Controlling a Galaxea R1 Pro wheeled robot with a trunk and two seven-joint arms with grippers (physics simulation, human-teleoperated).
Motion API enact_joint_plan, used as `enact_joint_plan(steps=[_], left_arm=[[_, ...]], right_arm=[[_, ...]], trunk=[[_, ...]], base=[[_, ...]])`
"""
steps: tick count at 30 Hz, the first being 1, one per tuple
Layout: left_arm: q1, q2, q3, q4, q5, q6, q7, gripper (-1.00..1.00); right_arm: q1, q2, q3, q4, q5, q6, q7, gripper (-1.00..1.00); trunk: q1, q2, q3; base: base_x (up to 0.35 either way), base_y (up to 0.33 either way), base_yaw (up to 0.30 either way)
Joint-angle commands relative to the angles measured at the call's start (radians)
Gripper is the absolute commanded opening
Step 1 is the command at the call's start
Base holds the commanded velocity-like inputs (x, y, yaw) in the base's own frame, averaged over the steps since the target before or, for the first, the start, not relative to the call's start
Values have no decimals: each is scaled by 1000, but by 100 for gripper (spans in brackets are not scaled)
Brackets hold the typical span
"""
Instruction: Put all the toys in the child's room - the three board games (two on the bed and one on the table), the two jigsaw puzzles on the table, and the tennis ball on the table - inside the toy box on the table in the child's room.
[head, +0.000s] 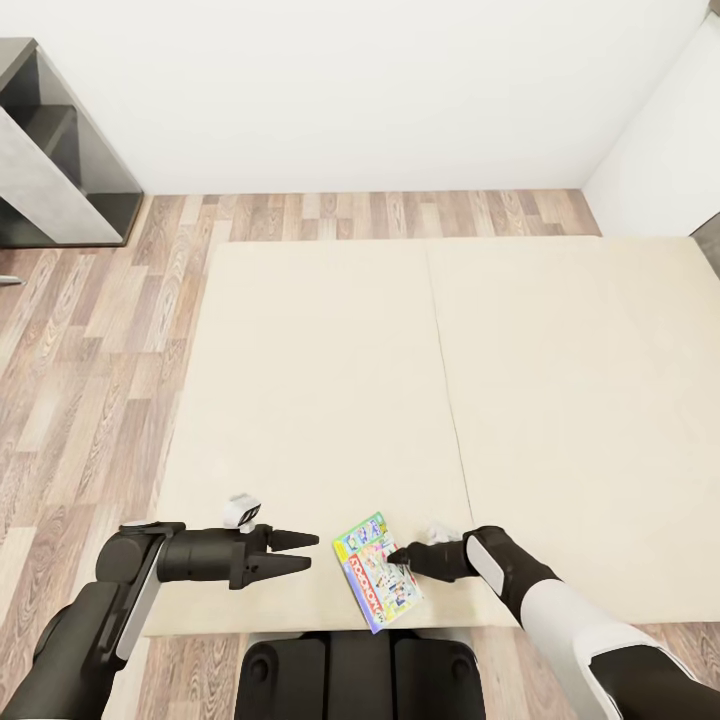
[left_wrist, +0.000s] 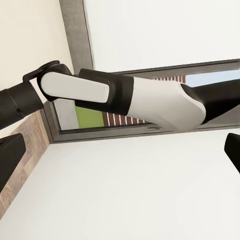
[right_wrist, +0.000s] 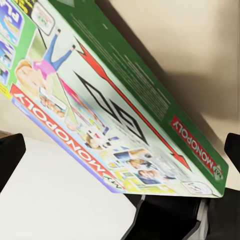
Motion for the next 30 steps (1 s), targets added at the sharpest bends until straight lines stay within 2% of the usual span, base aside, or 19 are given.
enact_joint_plan(steps=[1, 16, 30], left_arm=[[0, 0, 0, 0, 0, 11, -4, 100], [0, -1, 0, 0, 0, 10, -4, 100], [0, 0, 0, 0, 0, 10, -4, 100]], right_arm=[[-1, -1, 4, -1, -1, 3, 2, 100], [0, 0, 4, 0, -1, 4, 2, 100], [0, 0, 4, 0, -1, 3, 2, 100]], trunk=[[1, -2, -2], [1, -2, -24], [1, -2, -27]], base=[[0, 0, 0], [0, 0, 0], [0, 0, 0]])
